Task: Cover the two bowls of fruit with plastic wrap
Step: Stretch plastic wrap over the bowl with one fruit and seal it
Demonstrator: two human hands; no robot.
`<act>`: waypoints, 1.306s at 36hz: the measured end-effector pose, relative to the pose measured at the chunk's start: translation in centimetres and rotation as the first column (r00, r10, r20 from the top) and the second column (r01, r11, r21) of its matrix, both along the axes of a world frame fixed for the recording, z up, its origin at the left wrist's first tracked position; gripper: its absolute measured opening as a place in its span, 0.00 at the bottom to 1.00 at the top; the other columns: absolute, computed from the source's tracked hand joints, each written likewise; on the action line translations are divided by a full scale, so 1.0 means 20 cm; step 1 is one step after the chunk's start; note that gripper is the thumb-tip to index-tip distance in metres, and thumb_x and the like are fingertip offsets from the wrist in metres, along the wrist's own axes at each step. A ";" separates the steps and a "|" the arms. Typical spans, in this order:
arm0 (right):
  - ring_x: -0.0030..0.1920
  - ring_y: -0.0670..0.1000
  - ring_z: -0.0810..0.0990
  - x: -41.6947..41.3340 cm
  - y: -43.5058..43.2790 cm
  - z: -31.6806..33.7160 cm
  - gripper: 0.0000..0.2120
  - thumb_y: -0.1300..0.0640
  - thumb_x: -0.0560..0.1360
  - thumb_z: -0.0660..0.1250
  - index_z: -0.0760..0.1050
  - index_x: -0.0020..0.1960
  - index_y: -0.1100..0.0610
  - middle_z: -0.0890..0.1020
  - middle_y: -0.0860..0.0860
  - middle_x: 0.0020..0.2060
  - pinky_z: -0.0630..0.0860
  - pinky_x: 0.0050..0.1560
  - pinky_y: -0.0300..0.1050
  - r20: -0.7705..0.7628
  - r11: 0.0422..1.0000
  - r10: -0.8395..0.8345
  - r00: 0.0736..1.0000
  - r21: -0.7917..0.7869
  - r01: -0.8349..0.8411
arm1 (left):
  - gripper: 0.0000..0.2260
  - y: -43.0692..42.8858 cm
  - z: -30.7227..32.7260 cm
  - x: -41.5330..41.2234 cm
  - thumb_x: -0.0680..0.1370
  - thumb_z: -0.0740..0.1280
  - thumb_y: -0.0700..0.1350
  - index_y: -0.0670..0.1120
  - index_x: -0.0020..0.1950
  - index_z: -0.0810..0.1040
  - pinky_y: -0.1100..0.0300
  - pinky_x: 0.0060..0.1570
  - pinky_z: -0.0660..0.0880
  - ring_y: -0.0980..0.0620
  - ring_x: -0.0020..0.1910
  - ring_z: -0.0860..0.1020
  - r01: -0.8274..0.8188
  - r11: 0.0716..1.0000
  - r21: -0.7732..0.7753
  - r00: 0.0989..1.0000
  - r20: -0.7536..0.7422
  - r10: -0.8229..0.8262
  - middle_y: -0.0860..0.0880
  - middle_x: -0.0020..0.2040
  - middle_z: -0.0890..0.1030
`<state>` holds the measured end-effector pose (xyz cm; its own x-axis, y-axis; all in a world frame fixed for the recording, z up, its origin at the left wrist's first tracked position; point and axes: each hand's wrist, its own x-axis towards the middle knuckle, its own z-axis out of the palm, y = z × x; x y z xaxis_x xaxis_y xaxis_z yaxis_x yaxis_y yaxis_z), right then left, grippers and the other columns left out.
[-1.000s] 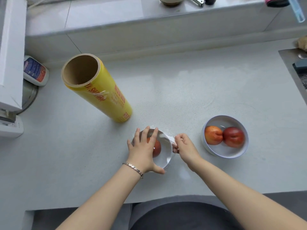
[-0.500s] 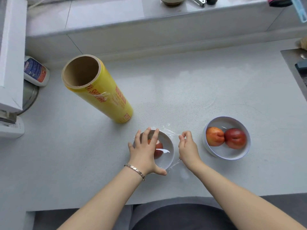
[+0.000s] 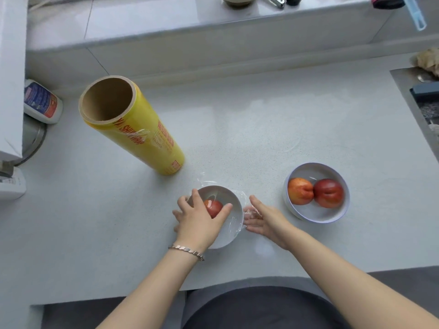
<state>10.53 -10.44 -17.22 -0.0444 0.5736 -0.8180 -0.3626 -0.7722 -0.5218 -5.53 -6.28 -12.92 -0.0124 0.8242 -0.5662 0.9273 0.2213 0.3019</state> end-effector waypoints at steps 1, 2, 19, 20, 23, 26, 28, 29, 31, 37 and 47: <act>0.39 0.49 0.78 0.00 0.00 0.00 0.13 0.46 0.77 0.61 0.74 0.42 0.56 0.77 0.51 0.36 0.75 0.47 0.41 0.003 1.000 0.003 1.000 0.021 -0.003 | 0.46 0.01 0.02 -0.02 0.68 0.62 0.70 0.46 0.75 0.49 0.42 0.67 0.62 0.38 0.70 0.56 0.002 1.000 -0.012 1.000 -0.011 -0.002 0.41 0.71 0.51; 0.40 0.48 0.77 -0.01 -0.01 0.00 0.11 0.48 0.76 0.63 0.74 0.43 0.55 0.76 0.50 0.37 0.75 0.47 0.40 0.020 0.999 0.009 1.000 0.043 -0.010 | 0.47 0.02 0.04 -0.04 0.67 0.63 0.71 0.46 0.75 0.49 0.42 0.68 0.60 0.39 0.72 0.54 0.036 0.999 -0.009 0.999 -0.027 -0.036 0.41 0.73 0.49; 0.29 0.49 0.68 -0.11 0.02 0.06 0.11 0.61 0.80 0.54 0.61 0.39 0.55 0.69 0.51 0.29 0.69 0.37 0.42 0.347 0.960 -0.135 0.928 0.276 0.037 | 0.62 0.05 -0.02 -0.04 0.58 0.75 0.66 0.52 0.74 0.33 0.39 0.71 0.48 0.43 0.74 0.35 0.666 0.744 -0.057 0.724 -0.190 -0.663 0.48 0.76 0.36; 0.27 0.47 0.66 -0.12 0.03 0.07 0.12 0.61 0.80 0.53 0.60 0.39 0.55 0.67 0.51 0.28 0.67 0.33 0.40 0.342 0.959 -0.141 0.929 0.281 0.042 | 0.62 0.05 -0.01 -0.03 0.58 0.75 0.66 0.52 0.74 0.33 0.39 0.71 0.49 0.43 0.74 0.35 0.659 0.749 -0.061 0.730 -0.189 -0.657 0.49 0.76 0.37; 0.22 0.45 0.62 -0.12 0.03 0.08 0.11 0.61 0.81 0.51 0.59 0.39 0.54 0.63 0.49 0.27 0.62 0.26 0.37 0.316 0.954 -0.163 0.935 0.292 0.067 | 0.62 0.05 -0.01 -0.03 0.57 0.76 0.65 0.53 0.74 0.34 0.38 0.71 0.50 0.44 0.75 0.36 0.632 0.773 -0.058 0.756 -0.172 -0.632 0.49 0.76 0.38; 0.20 0.44 0.60 -0.11 0.04 0.06 0.11 0.60 0.81 0.51 0.59 0.40 0.54 0.62 0.50 0.27 0.59 0.23 0.36 0.330 0.951 -0.189 0.925 0.295 0.089 | 0.62 0.05 -0.02 -0.03 0.57 0.76 0.64 0.54 0.74 0.34 0.37 0.71 0.51 0.44 0.75 0.36 0.617 0.785 -0.057 0.770 -0.165 -0.617 0.49 0.76 0.38; 0.19 0.43 0.59 -0.09 0.04 0.04 0.11 0.60 0.81 0.51 0.59 0.40 0.53 0.60 0.49 0.25 0.58 0.20 0.35 0.344 0.950 -0.205 0.916 0.297 0.101 | 0.62 0.05 -0.02 -0.03 0.57 0.76 0.64 0.54 0.74 0.34 0.37 0.71 0.51 0.44 0.75 0.36 0.606 0.794 -0.051 0.780 -0.161 -0.605 0.49 0.76 0.38; 0.18 0.43 0.58 -0.08 0.05 0.03 0.11 0.60 0.81 0.51 0.59 0.40 0.53 0.60 0.49 0.25 0.57 0.20 0.35 0.356 0.950 -0.211 0.910 0.293 0.106 | 0.62 0.05 -0.02 -0.03 0.57 0.76 0.64 0.53 0.74 0.34 0.37 0.71 0.51 0.44 0.75 0.36 0.598 0.800 -0.048 0.786 -0.157 -0.598 0.50 0.76 0.38; 0.18 0.44 0.59 -0.07 0.06 -0.01 0.11 0.59 0.81 0.52 0.59 0.40 0.52 0.60 0.50 0.25 0.59 0.19 0.36 0.412 0.959 -0.202 0.888 0.267 0.094 | 0.62 0.05 -0.02 -0.02 0.57 0.76 0.64 0.53 0.75 0.34 0.37 0.71 0.51 0.44 0.75 0.37 0.589 0.807 -0.046 0.794 -0.152 -0.588 0.49 0.76 0.39; 0.25 0.51 0.65 -0.09 0.11 -0.13 0.10 0.55 0.80 0.54 0.62 0.40 0.50 0.66 0.52 0.27 0.64 0.27 0.42 0.540 0.986 -0.086 0.837 0.165 -0.006 | 0.62 0.04 -0.01 0.01 0.57 0.75 0.65 0.51 0.75 0.35 0.38 0.70 0.51 0.44 0.75 0.38 0.561 0.827 -0.041 0.813 -0.159 -0.560 0.48 0.76 0.40; 0.42 0.50 0.79 0.05 0.08 -0.03 0.21 0.40 0.77 0.55 0.75 0.46 0.57 0.79 0.53 0.41 0.75 0.49 0.43 0.117 0.999 0.042 0.992 -0.030 -0.039 | 0.61 0.01 -0.02 0.04 0.58 0.67 0.74 0.44 0.75 0.39 0.39 0.67 0.59 0.37 0.74 0.45 0.222 0.975 0.022 0.964 -0.157 -0.216 0.41 0.74 0.48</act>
<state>11.47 -8.89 -17.72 0.0302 0.5502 -0.8345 -0.2680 -0.7998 -0.5370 -4.66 -6.06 -13.32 0.0868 0.8376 -0.5394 0.9875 -0.0009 0.1576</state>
